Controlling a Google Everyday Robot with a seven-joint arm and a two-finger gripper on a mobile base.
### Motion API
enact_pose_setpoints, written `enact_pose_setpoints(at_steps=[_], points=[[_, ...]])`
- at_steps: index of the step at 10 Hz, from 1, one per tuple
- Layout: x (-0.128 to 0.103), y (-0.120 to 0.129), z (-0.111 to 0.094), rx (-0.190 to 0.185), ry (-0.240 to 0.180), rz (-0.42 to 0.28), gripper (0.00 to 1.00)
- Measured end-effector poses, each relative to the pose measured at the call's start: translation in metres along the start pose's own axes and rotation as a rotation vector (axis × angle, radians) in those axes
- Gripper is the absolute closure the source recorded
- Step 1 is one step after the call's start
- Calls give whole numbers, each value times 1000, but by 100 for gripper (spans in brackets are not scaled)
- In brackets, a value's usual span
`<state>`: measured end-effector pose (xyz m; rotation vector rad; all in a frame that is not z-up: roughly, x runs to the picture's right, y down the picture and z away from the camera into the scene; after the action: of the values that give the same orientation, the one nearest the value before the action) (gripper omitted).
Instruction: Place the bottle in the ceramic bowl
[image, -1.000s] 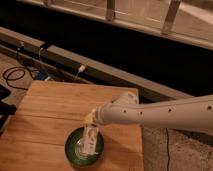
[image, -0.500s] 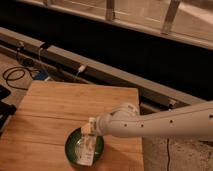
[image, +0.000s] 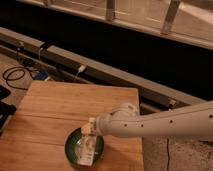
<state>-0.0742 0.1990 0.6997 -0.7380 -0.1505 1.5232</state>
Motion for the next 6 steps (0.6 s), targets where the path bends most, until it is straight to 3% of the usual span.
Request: enact_pose_setpoints(at_steps=[2,6], points=[[0,0,0,0,0,0,20],[0,0,0,0,0,0,20]])
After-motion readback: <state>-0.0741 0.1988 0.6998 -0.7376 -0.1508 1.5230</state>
